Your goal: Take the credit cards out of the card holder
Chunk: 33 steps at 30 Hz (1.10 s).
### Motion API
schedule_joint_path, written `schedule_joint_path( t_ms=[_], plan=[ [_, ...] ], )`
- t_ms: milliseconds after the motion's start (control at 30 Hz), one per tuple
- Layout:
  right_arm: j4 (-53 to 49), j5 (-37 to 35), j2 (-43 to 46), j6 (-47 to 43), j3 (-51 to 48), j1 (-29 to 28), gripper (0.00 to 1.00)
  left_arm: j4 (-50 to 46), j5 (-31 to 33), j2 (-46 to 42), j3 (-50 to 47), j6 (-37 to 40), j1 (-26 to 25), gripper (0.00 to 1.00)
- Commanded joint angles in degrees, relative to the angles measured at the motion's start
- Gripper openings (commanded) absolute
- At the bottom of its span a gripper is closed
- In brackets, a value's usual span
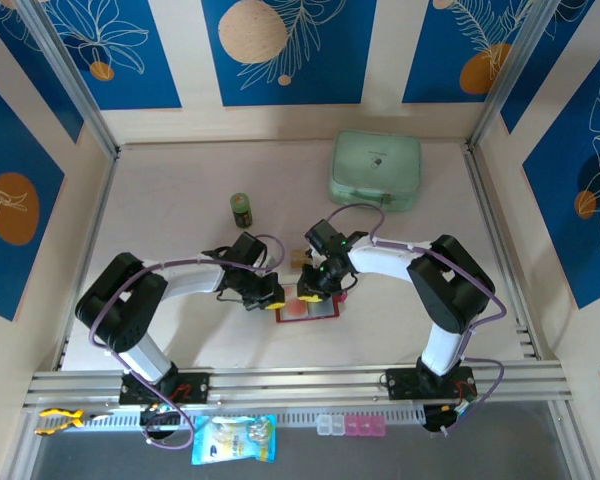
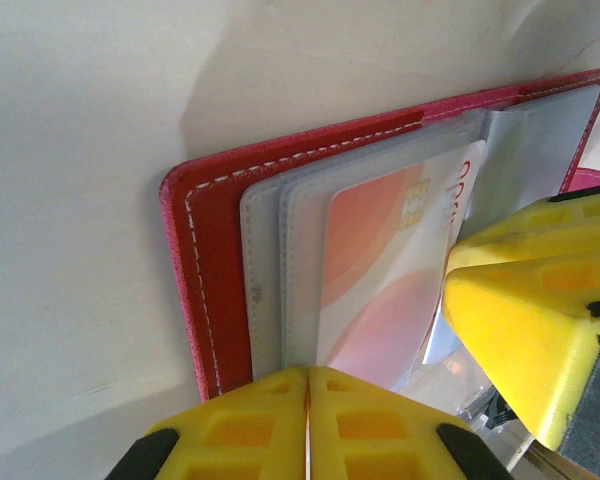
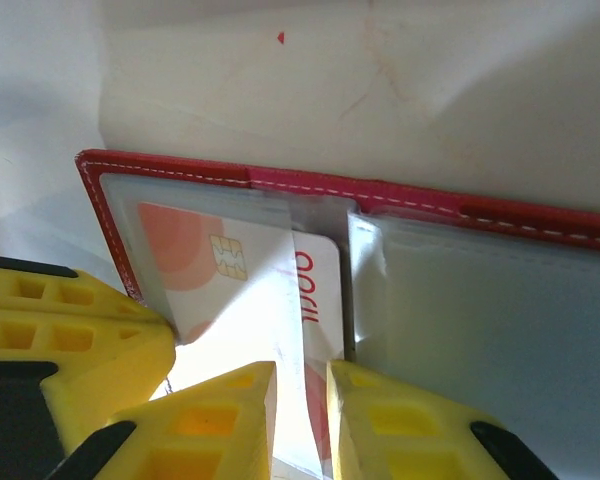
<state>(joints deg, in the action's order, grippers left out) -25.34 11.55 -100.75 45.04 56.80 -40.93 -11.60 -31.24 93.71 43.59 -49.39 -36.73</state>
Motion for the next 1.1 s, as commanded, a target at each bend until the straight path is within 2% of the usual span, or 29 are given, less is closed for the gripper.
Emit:
schedule_joint_path(
  t_ms=[0, 633, 1067],
  plan=[
    [-2.5, -1.8, 0.7, -1.1, 1.1, -0.4, 0.22, -2.8, 1.1, 0.1, -0.7, 0.9, 0.7, 0.08],
    [-4.2, -3.4, 1.3, -2.6, 2.0, -0.4, 0.22, -4.1, 1.1, 0.6, 0.8, 1.5, 0.7, 0.08],
    [1.1, 2.4, 2.0, -1.5, -0.2, -0.6, 0.2, -5.1, 1.4, 1.8, 1.2, 1.7, 0.8, 0.04]
  ],
)
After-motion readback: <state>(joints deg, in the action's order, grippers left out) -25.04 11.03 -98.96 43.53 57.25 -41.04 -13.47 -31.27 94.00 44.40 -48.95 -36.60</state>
